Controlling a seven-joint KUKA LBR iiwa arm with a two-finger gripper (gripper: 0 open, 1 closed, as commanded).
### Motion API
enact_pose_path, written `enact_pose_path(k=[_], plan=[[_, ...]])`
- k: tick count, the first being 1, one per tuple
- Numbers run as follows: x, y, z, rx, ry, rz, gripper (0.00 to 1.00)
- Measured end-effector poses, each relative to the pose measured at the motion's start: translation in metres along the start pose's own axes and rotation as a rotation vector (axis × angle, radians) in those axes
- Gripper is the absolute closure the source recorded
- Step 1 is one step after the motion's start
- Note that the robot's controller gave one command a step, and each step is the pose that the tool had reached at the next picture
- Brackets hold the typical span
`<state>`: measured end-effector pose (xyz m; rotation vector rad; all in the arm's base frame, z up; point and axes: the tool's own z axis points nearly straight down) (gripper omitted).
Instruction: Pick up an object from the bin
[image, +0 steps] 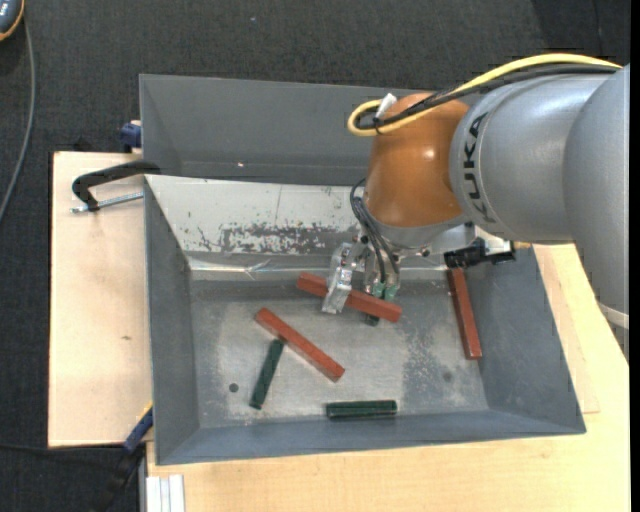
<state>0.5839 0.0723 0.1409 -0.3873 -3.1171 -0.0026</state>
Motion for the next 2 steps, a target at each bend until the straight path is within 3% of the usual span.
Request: enact_pose_path(k=[2], plan=[[-0.0021, 0.0008, -0.0319, -0.003, -0.008, 0.000, 1.00]])
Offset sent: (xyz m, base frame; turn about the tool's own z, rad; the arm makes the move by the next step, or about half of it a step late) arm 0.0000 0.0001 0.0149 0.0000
